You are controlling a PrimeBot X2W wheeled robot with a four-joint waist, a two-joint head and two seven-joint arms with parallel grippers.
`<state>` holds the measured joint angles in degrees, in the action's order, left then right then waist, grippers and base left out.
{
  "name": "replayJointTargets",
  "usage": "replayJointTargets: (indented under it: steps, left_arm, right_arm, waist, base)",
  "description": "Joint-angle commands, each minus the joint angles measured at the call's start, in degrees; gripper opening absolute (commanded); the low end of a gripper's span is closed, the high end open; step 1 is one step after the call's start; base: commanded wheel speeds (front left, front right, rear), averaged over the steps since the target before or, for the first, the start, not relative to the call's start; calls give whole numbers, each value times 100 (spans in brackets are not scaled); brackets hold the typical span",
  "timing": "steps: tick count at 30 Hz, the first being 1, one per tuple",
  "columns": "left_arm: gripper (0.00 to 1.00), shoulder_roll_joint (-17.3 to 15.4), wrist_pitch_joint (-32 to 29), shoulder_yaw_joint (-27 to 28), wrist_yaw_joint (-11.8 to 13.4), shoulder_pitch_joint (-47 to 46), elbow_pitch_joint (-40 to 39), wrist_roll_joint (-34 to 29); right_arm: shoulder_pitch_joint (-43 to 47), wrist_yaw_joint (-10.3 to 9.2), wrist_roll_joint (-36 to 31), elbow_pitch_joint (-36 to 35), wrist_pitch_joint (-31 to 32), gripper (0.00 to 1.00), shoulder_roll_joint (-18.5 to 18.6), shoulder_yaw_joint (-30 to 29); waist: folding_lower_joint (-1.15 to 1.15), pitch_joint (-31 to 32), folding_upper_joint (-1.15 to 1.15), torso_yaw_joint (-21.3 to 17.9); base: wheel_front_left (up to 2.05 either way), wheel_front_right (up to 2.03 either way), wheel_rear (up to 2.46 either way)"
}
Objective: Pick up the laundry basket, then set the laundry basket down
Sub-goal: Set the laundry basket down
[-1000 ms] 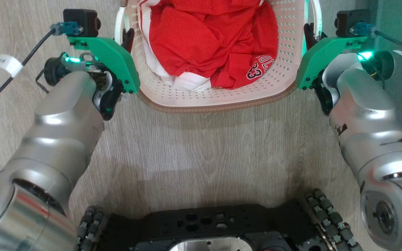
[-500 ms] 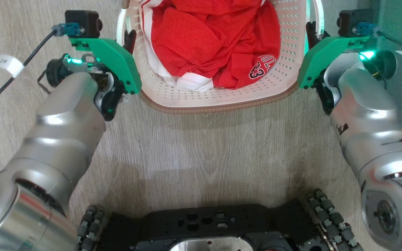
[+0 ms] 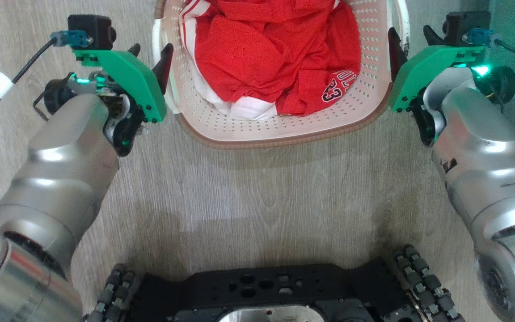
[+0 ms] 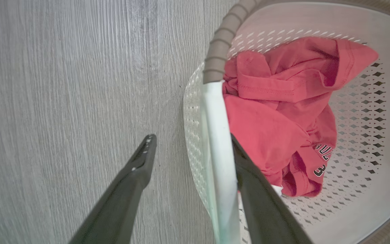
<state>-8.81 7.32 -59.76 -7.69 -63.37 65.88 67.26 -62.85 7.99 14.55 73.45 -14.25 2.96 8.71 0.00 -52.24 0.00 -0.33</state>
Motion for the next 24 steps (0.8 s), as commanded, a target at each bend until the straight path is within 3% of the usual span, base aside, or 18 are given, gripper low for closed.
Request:
replayJointTargets:
  steps: [1, 24]
  left_arm:
    - [100, -243, 56, 31, 20, 52, -30, 59]
    - [100, -228, 483, -167, 20, 168, 13, 456]
  right_arm:
    - [324, -50, 133, -86, -35, 100, -8, 158]
    - [640, -50, 1381, -497, -34, 100, -8, 1476]
  waist:
    - [0, 8, 0, -18]
    - [0, 413, 0, -22]
  base:
    - [0, 0, 0]
    - [0, 0, 0]
